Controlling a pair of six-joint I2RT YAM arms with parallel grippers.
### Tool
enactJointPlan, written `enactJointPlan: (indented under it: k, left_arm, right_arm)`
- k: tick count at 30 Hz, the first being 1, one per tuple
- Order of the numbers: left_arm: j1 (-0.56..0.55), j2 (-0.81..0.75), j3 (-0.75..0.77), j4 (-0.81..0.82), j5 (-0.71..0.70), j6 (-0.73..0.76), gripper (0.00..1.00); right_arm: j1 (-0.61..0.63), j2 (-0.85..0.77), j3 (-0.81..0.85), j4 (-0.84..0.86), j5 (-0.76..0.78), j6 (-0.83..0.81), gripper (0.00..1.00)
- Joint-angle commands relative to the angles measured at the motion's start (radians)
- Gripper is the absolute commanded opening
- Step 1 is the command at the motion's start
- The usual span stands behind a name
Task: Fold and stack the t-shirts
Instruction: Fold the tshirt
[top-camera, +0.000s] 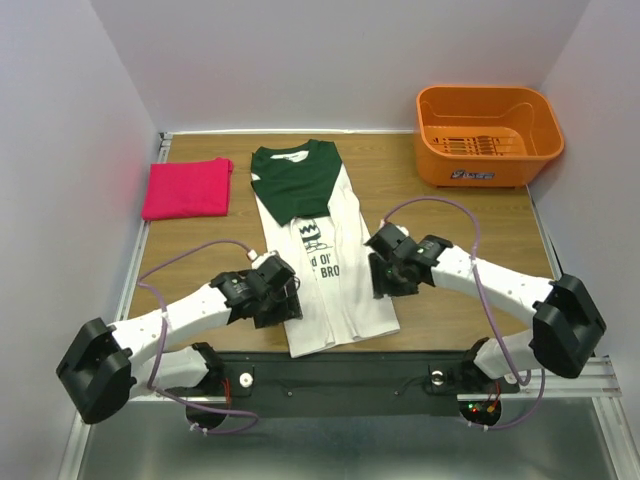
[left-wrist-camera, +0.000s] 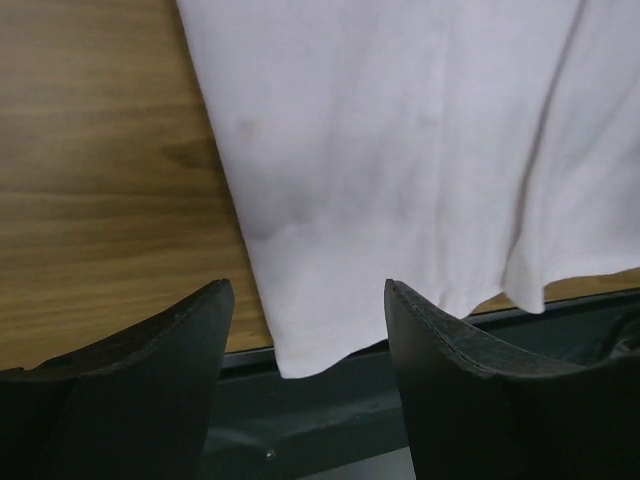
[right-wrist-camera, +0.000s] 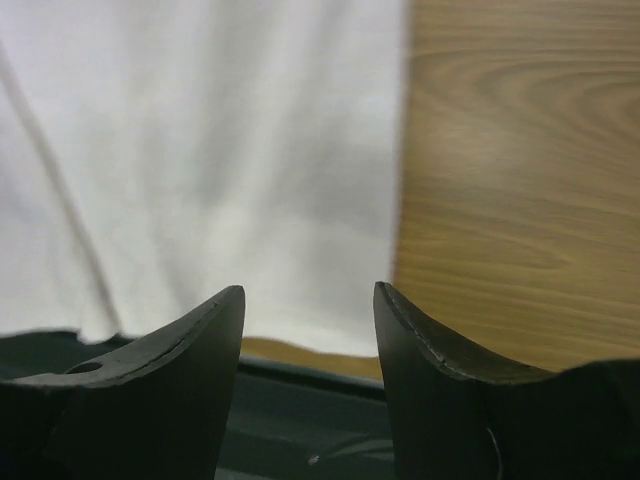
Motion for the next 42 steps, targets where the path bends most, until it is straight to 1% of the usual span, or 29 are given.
enactJointPlan:
  k: [1,5,10,15,19,22,26,31,36,42]
  left_arm:
    - [-0.095,0.068,0.047,-0.103,-0.069,-0.136,0.71]
    - [-0.118,0.086,0.038,-0.138,-0.068,-0.205,0.7]
    - [-0.135,0.105,0.027,-0.154,-0.04,-0.23,0.7]
    - [-0.187,0.161,0.024,-0.149,-0.011,-0.254,0.69]
    - [-0.212,0.183,0.024,-0.152,0.001,-0.271,0.64]
    - [-0.236,0.186,0.021,-0.155,0.004,-0.29,0.6]
    - [-0.262,0.216,0.026,-0.135,0.014,-0.293,0.59]
    - [-0.29,0.267,0.04,-0.121,0.015,-0.285,0.56]
    - [-0.299,0.283,0.04,-0.115,0.014,-0.28,0.5]
    - [-0.301,0.266,0.021,-0.1,0.015,-0.285,0.46]
  right_arm:
    - [-0.099,-0.057,-0.058,-0.034,0.028,-0.023,0.61]
    - [-0.128,-0.086,-0.101,-0.017,-0.03,-0.032,0.63]
    - [-0.134,-0.092,-0.161,0.038,-0.107,-0.02,0.64]
    - [-0.134,-0.103,-0.21,0.058,-0.122,-0.008,0.64]
    - [-0.134,-0.117,-0.221,0.06,-0.125,0.003,0.64]
    - [-0.134,-0.115,-0.23,0.067,-0.191,0.015,0.66]
    - [-0.133,-0.095,-0.242,0.072,-0.222,0.026,0.68]
    - [-0.133,-0.084,-0.259,0.081,-0.23,0.039,0.68]
    - [-0.113,-0.066,-0.262,0.098,-0.25,0.042,0.67]
    - [-0.071,-0.029,-0.265,0.12,-0.246,0.071,0.6]
